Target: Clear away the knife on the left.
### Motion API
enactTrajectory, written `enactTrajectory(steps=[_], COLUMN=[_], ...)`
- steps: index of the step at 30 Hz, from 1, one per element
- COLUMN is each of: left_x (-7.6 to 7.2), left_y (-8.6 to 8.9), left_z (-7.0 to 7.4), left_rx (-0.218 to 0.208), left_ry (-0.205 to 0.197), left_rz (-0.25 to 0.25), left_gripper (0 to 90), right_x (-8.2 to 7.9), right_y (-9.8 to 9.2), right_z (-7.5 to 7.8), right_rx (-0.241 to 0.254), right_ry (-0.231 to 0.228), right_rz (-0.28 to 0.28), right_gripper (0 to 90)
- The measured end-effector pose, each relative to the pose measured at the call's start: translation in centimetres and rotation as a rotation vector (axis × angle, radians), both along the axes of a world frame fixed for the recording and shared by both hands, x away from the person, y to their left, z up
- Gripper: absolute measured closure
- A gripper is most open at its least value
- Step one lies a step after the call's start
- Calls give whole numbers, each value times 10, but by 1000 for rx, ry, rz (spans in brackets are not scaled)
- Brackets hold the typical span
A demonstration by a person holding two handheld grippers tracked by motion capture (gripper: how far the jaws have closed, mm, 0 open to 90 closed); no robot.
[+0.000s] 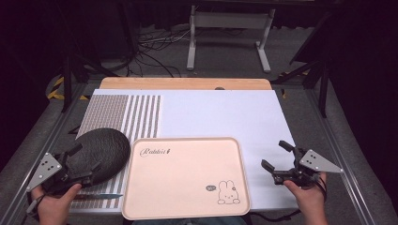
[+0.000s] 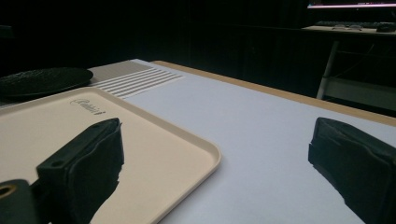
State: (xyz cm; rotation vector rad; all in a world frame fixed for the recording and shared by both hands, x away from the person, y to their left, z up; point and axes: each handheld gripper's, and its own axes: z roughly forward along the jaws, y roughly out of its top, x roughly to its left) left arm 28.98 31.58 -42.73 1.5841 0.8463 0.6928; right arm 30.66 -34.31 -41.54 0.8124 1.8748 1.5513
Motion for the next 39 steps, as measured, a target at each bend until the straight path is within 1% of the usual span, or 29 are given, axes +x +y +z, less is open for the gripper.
enactTrajectory(steps=[6,11,15,16,17,18,19,21,22,23,26,27,28,29,30,31,32,33,34,36,39], left_x=[-1,0,1,3,5,6,7,8,9,10,12,12,12,12,13,13,13,13,13,14,14], left_y=[1,1,1,2,4,5,6,7,7,7,5,5,4,5,6,6,6,5,5,4,1], left_z=[1,3,9,12,15,18,21,26,27,28,30,31,31,31,32,32,32,32,32,34,36], left_rx=[-6,-3,-7,-35,-53,-56,-50,-21,-24,-18,5,18,15,23,18,18,15,22,36,90,149], left_ry=[-1,6,12,19,28,29,29,32,28,36,42,51,57,71,84,84,96,115,121,141,159], left_rz=[-2,-7,-26,-50,-71,-76,-77,-83,-84,-93,-102,-113,-113,-130,-144,-144,-154,-165,-169,-191,-228], left_gripper=[57,57,56,57,62,68,68,69,70,70,70,71,70,70,71,70,70,72,72,76,80], right_x=[1,1,1,1,2,2,2,3,3,3,3,3,3,3,3,3,3,3,3,3,4], right_y=[0,0,-1,-1,-2,-2,-1,0,0,0,0,0,0,0,0,0,0,0,0,1,1], right_z=[-1,-1,-1,-1,-1,-2,-2,-2,-2,-2,-1,-2,-2,-2,-2,-3,-3,-3,-3,-3,-4], right_rx=[2,4,7,5,5,3,2,-5,-9,-11,-12,-12,-14,-23,-35,-39,-39,-44,-44,-48,-50], right_ry=[11,11,6,9,12,14,19,16,16,15,17,19,20,22,32,38,38,49,49,48,51], right_rz=[-4,-2,-7,-8,-12,-13,-13,-9,-8,-7,-8,-7,-9,-6,-10,-10,-10,-9,-9,-3,3], right_gripper=[33,34,35,36,37,37,37,38,39,40,40,41,43,47,54,59,59,61,61,62,62])
